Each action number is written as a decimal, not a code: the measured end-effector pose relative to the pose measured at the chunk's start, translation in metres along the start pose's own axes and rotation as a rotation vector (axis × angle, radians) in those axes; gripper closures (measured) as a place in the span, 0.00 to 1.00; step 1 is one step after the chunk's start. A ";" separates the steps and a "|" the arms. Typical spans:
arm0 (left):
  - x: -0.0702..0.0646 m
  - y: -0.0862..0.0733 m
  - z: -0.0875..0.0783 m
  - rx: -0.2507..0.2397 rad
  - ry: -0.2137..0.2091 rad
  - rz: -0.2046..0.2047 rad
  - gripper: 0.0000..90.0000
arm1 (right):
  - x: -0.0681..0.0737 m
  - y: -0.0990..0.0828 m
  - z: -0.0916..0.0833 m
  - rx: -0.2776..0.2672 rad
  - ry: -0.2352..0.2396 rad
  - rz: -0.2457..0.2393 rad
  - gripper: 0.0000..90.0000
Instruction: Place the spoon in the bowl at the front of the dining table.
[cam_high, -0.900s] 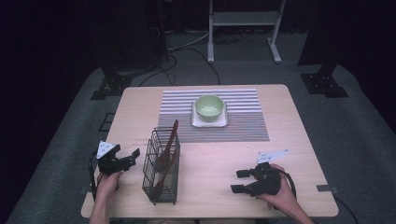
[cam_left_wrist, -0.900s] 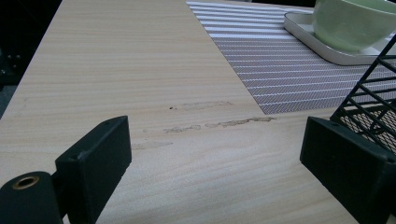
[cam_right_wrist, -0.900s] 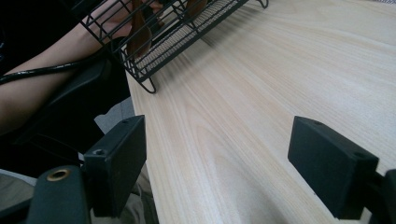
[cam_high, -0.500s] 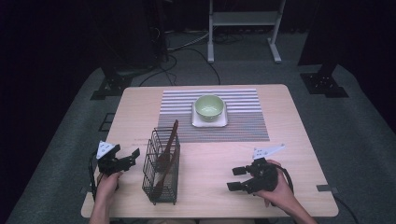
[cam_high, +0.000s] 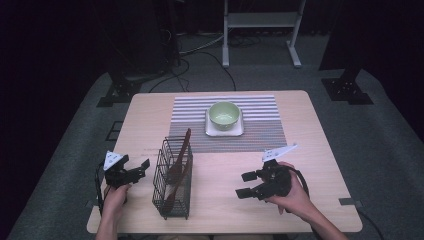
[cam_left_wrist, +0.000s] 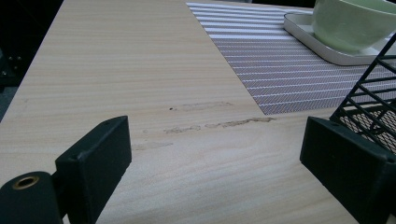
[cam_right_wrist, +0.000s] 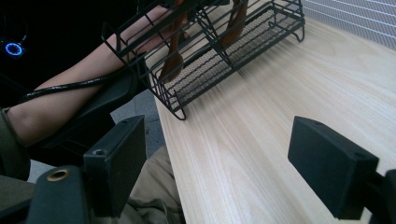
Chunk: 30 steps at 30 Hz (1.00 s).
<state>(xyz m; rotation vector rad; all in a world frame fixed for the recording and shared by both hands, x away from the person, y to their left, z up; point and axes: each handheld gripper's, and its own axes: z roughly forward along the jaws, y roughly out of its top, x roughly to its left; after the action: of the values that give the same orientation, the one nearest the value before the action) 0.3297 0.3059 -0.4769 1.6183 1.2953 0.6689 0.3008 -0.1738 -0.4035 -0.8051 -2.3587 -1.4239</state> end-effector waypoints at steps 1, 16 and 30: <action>0.000 0.000 0.000 0.000 0.001 0.000 0.09 | 0.001 0.002 0.001 0.001 0.004 0.001 0.20; 0.000 0.000 0.000 0.000 0.002 0.003 0.09 | 0.015 0.031 0.013 0.039 0.030 -0.032 0.20; 0.000 0.000 0.000 -0.001 0.002 0.001 0.09 | 0.025 0.054 0.025 0.067 0.059 -0.045 0.20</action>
<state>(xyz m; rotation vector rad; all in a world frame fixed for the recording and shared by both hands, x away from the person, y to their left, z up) 0.3294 0.3058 -0.4768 1.6180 1.2953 0.6720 0.3136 -0.1249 -0.3643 -0.6871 -2.3802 -1.3582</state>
